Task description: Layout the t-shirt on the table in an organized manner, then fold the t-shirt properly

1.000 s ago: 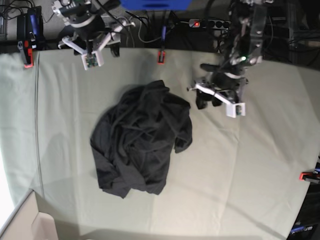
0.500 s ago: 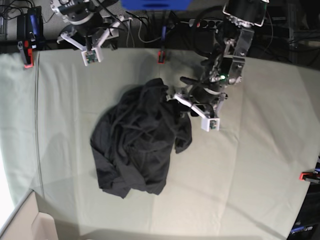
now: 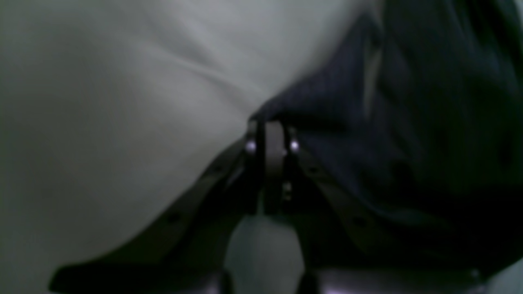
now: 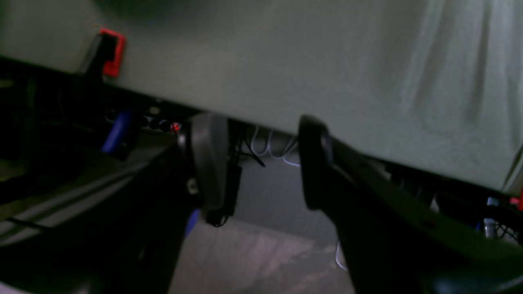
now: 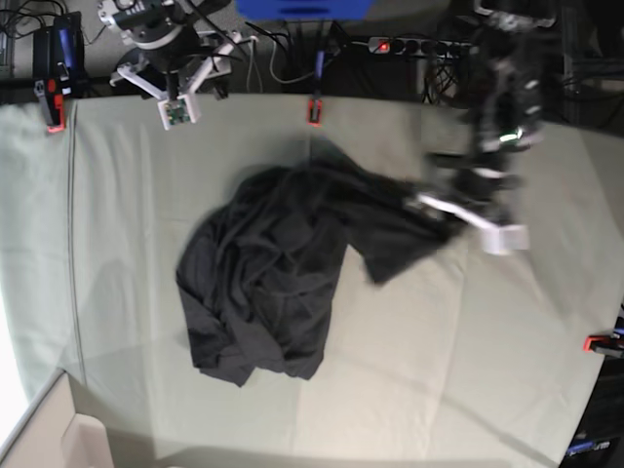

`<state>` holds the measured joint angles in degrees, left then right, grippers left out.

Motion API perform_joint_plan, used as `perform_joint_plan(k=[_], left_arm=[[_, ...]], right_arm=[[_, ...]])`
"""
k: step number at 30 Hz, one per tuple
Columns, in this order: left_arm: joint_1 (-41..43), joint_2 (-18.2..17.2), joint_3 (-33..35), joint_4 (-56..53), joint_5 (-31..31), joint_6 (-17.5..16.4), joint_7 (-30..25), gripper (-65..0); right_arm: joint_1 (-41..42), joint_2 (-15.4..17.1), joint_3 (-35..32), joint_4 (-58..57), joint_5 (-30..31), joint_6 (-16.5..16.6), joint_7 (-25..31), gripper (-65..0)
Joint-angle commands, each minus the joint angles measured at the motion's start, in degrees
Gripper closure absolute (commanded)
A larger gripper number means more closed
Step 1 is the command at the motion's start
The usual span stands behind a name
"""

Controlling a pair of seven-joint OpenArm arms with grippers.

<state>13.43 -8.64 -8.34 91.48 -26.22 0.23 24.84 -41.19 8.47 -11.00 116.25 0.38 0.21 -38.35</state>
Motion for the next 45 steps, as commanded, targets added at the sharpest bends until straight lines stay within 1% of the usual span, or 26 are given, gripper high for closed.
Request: perform_joint_plan(k=[1,3,8,13,16,19,22,24,26,27,31,34,36,39,45], left_arm=[[0.7,-0.3,-3.3,3.4,-0.3,-0.4,-1.5,-0.4],[2.2,-0.3,-10.5,6.8,-0.3,-0.4,-1.5,-0.4],[2.3,-0.3,-22.6,7.0,-0.2,-0.5,-1.4,-0.4],[0.6,-0.4,-31.9,1.2,-0.3,-0.5,-1.4,-0.4],[0.1,-0.4,-35.1,-3.1,-0.3,-0.5,-1.4,-0.4],[-0.2,-1.9,-35.6,-6.2,-0.3,-0.5,-1.4,-0.4],[-0.2,-1.9,-35.9,-7.4,-0.3,-0.5,-1.6,-0.3],[-0.1,-1.9,-35.9,-7.7,-0.3,-0.5,-1.7,-0.3],[0.2,-2.9,-36.0,-7.5,-0.3,-0.5,-1.7,-0.3],[0.3,-3.1,-36.0,-7.5,-0.3,-0.5,-1.6,-0.3],[0.5,-3.5,-36.0,-7.9,-0.3,-0.5,-1.5,-0.3],[1.2,-4.2,-36.0,-8.0,-0.2,-0.5,-1.5,-0.3],[1.6,-4.2,-36.0,-7.8,-0.2,-0.5,-1.5,-0.3],[1.6,-4.1,-36.0,-7.9,0.0,-0.5,-1.4,-0.3],[1.7,-3.8,-36.0,-7.9,0.1,-0.5,-1.4,-0.3]], right_arm=[[-0.5,0.1,0.0,0.8,0.1,0.2,0.9,-28.7],[-0.4,0.1,0.0,0.8,0.3,0.2,0.9,-28.7],[1.0,0.1,-0.1,0.7,0.4,0.2,0.9,-28.7],[3.2,0.4,-3.4,0.7,0.4,0.2,0.4,-28.7],[4.8,0.4,-6.2,0.7,0.4,0.2,0.4,-28.7],[7.8,0.4,-8.5,0.2,0.3,0.2,0.4,-28.8],[12.4,0.4,-8.7,-0.9,0.3,0.2,0.4,-29.1],[15.7,0.4,-7.9,-1.2,0.1,0.2,0.4,-29.1],[19.0,0.3,-5.7,-1.7,0.1,0.2,0.4,-29.4],[20.6,0.2,-4.5,-2.3,0.1,0.2,0.4,-30.3],[27.8,0.1,-0.7,-6.1,0.3,0.2,0.4,-38.5],[33.0,0.1,-0.6,-11.0,0.4,0.2,0.4,-43.8],[36.7,-0.1,-0.6,-14.7,0.5,0.2,0.4,-45.2],[43.2,-3.1,-0.7,-21.7,0.5,0.2,0.5,-45.9],[57.9,-8.5,-0.7,-40.1,0.5,0.2,0.6,-45.9]])
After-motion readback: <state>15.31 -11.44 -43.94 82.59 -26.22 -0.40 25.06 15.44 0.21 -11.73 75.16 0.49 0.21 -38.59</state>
